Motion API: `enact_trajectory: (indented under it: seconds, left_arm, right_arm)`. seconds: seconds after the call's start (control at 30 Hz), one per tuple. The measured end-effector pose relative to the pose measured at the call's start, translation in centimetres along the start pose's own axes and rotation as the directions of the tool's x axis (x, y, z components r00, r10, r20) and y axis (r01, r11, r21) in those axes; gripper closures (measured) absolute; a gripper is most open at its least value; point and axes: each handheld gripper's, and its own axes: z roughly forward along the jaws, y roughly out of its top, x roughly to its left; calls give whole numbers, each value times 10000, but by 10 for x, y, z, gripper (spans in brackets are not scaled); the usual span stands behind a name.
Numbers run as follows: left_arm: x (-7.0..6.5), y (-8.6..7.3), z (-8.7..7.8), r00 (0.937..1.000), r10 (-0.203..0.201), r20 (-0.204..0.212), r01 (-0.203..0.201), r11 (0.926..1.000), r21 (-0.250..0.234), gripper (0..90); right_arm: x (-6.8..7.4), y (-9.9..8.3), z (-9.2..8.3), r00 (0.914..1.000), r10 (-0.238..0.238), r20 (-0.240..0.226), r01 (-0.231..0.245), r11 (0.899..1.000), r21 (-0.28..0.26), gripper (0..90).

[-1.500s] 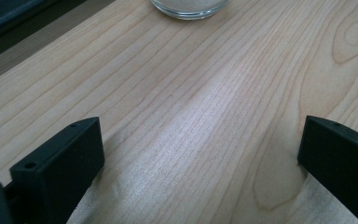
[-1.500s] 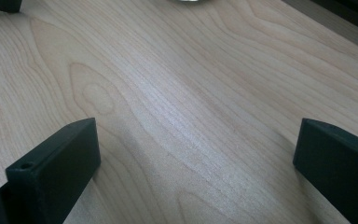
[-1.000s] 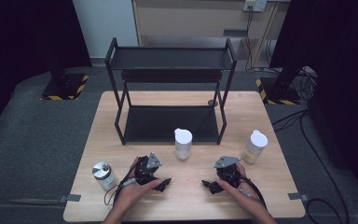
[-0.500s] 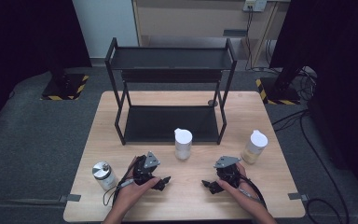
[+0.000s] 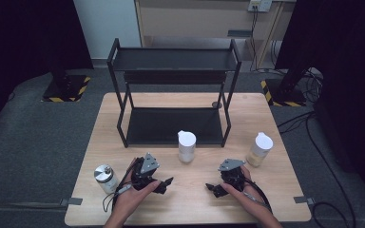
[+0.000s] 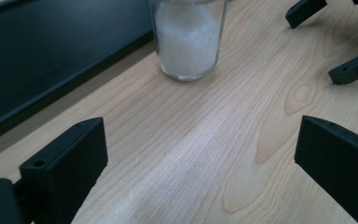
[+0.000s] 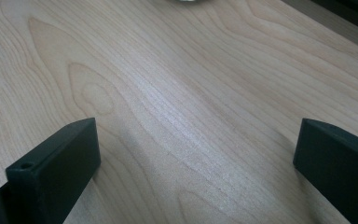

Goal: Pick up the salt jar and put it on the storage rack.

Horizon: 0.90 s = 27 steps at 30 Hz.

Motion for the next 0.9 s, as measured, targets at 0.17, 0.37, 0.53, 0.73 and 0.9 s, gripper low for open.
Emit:
enact_trajectory:
  seconds: [0.17,0.37,0.53,0.73,0.9]
  left_arm:
    - [-3,1,-13,9998,7,-184,-10,9999,-166,13]
    - [-7,3,-31,9992,-119,-387,87,9967,-804,13]
    - [-10,5,-43,9987,-24,-516,-26,9953,-968,10]
    - [-10,3,-59,9973,-152,-720,60,9921,-1256,7]
    - [-11,1,-77,9939,-13,-1102,-148,9894,-1447,4]
  right_arm:
    - [0,0,0,10000,4,1,-4,10000,-1,11]
    - [0,0,0,10000,14,11,-14,10000,1,11]
    - [0,0,0,10000,19,16,-19,10000,1,11]
    - [0,0,0,10000,23,18,-23,10000,1,11]
    - [0,0,0,10000,23,18,-23,10000,1,11]
